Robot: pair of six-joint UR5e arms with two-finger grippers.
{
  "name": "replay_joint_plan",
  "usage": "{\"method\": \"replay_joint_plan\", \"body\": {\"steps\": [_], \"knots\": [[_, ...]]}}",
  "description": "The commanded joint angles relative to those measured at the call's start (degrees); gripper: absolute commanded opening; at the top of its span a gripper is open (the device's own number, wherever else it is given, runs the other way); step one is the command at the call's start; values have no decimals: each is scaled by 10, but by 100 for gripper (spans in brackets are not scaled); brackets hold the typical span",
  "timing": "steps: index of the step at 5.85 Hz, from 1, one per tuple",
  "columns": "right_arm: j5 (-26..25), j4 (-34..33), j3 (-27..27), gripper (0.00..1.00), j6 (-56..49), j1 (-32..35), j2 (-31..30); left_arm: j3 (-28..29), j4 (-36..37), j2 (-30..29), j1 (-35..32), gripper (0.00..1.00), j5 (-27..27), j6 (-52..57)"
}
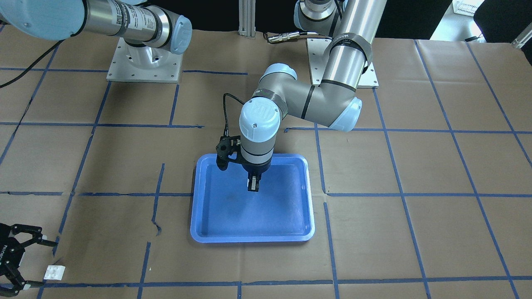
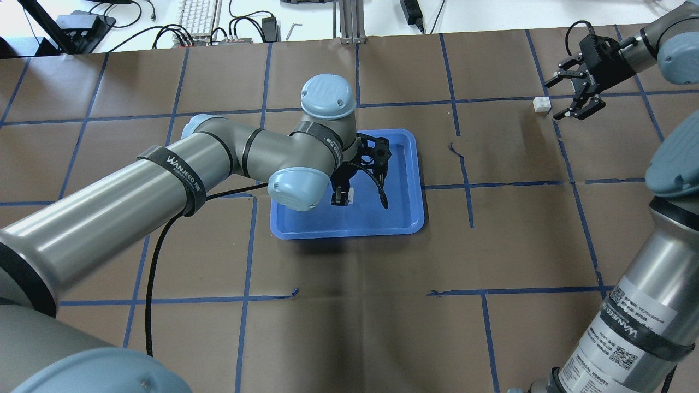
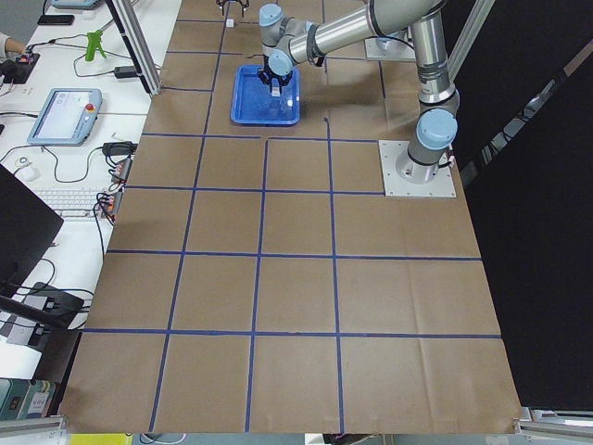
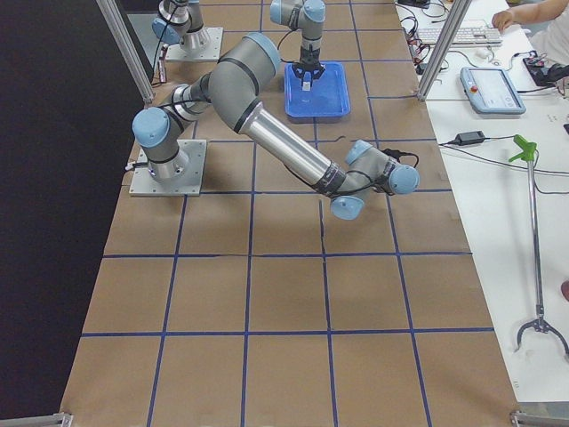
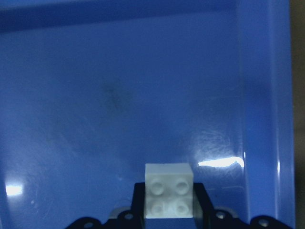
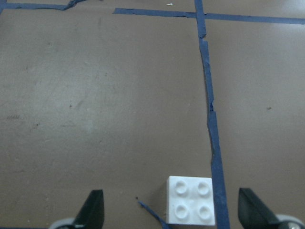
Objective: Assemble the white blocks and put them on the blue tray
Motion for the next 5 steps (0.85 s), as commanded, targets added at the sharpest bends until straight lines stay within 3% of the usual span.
{"method": "replay_joint_plan", "body": {"steps": [1,2,3,5], "knots": [[3,-1,2,99,0,0,13,-2,16,0,9,5,3,-6],[3,-1,1,83,2,0,13,-2,16,-1,16,5,3,-7],[2,-1,0,58,2,0,12,-1,20,-10,16,6,3,-7],[2,-1,-1,35,0,0,9,-1,40,-23,16,7,4,-27]]}}
